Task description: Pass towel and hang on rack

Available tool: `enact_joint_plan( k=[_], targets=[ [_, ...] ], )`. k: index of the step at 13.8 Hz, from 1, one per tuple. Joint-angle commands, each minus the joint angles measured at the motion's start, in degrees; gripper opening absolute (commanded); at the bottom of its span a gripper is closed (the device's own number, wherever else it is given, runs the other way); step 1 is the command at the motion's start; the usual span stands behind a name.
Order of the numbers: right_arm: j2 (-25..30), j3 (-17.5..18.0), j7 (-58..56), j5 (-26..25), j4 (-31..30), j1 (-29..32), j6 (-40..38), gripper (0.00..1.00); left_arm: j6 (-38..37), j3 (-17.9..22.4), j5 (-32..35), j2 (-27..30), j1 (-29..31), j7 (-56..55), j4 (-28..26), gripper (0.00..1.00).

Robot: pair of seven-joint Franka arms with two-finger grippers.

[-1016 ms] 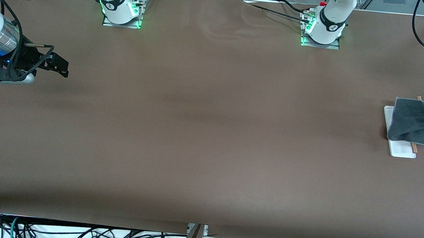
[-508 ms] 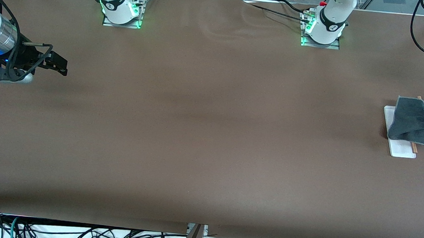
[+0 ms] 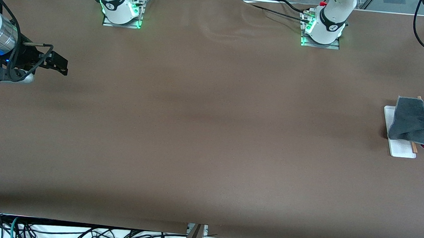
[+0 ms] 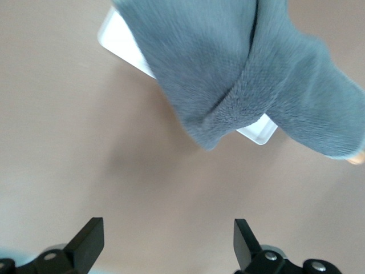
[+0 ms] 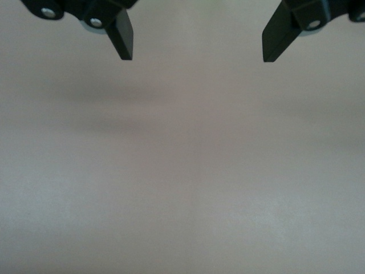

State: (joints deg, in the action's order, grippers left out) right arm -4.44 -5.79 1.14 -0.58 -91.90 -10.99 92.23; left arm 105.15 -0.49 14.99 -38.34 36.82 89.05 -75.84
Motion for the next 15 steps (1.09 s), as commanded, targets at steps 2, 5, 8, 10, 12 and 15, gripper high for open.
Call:
enact_joint_plan(
  k=[2, 5, 8, 10, 12, 15],
  targets=[
    [-0.66, 0.34, -0.44, -0.04, 1.47, 0.44, -1.35, 1.0, -6.6, -3.81, -2.15, 9.76, -1.05, -2.9, -1.16, 1.0],
    [-0.66, 0.34, -0.53, -0.04, 1.55, 0.35, -1.7, 1.0, -15.64, -8.29, -3.3, 12.41, -2.8, -15.26, 2.26, 1.0],
    [-0.66, 0.34, -0.53, -0.04, 1.55, 0.35, -1.62, 1.0, -25.76, -15.22, -3.38, 12.41, -5.7, -32.56, 7.1, 1.0],
    [-0.66, 0.51, -0.53, 0.05, 1.55, 0.35, -1.62, 1.0, -28.06, -20.67, -3.3, 12.59, -6.59, -43.12, 7.46, 1.0],
    [-0.66, 0.6, -0.44, 0.05, 1.64, 0.27, -1.36, 1.0, -27.9, -23.24, -3.3, 15.99, -9.64, -53.92, 5.8, 1.0],
    [-0.66, 0.6, -0.61, 0.05, 1.64, 0.27, -1.18, 1.0, -27.72, -23.07, -4.35, 20.75, -17.73, -71.5, 0.53, 1.0]
  ],
)
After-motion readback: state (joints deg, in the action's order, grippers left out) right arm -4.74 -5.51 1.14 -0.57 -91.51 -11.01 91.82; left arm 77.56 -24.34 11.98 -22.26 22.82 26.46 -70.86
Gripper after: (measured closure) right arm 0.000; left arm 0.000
